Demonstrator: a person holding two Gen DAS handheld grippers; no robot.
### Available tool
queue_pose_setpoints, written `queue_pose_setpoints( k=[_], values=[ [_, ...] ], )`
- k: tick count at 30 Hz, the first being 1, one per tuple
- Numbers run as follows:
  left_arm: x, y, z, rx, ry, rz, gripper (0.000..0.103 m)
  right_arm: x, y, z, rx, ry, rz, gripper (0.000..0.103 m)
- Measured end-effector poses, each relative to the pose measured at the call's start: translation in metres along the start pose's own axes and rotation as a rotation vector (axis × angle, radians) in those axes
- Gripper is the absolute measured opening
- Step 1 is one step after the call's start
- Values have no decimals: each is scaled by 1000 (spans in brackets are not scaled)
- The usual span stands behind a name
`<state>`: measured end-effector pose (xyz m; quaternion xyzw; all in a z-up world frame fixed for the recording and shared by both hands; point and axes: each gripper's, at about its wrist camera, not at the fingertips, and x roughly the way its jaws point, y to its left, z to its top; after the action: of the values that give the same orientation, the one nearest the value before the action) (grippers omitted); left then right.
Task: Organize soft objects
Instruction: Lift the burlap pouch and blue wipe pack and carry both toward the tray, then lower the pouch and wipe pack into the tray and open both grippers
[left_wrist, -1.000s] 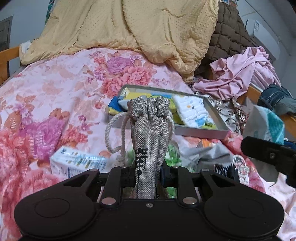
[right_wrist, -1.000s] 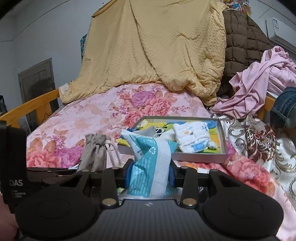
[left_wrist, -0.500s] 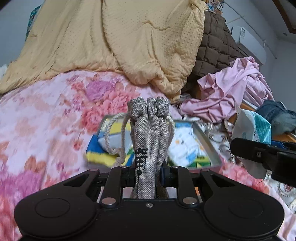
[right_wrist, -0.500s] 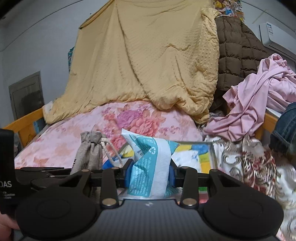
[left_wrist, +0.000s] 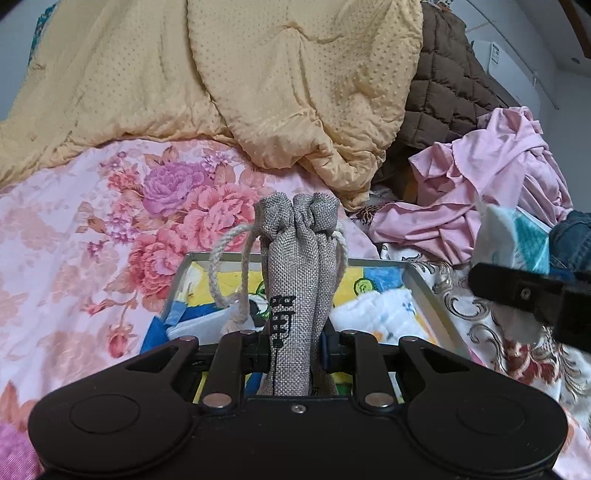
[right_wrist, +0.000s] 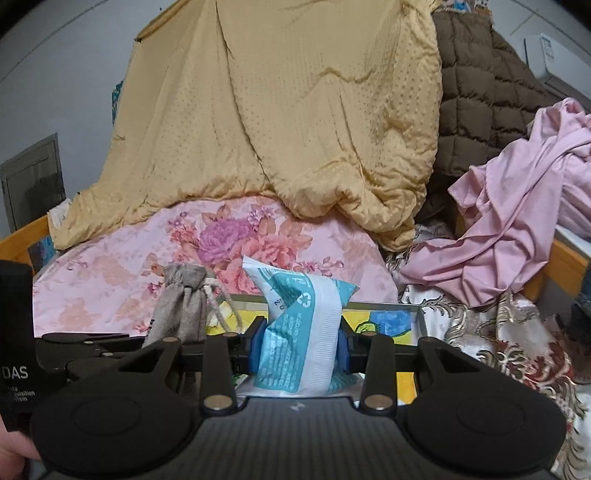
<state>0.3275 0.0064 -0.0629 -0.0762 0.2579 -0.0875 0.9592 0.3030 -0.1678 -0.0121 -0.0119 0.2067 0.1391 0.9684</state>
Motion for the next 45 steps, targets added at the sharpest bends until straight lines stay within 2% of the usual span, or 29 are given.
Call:
queue_pose_setpoints(
  k=[5, 11, 18, 26, 36, 45],
  values=[
    [35, 3, 6, 4, 35, -6, 22, 38, -5, 5, -21, 40, -6, 42],
    [77, 15, 10, -47, 100, 6, 22, 87, -18, 8, 8, 111, -27, 42],
    [113, 11, 17, -30, 138, 27, 22, 136, -26, 12, -3, 152, -53, 42],
    [142, 12, 16, -23, 179, 57, 22, 176, -36, 3, 24, 255, -39, 43],
    [164, 18, -1, -18, 253, 90, 23, 185, -35, -11, -12, 281, -23, 50],
    [158, 19, 1, -29, 240, 90, 30, 176, -43, -5, 47, 248, -13, 53]
  ],
)
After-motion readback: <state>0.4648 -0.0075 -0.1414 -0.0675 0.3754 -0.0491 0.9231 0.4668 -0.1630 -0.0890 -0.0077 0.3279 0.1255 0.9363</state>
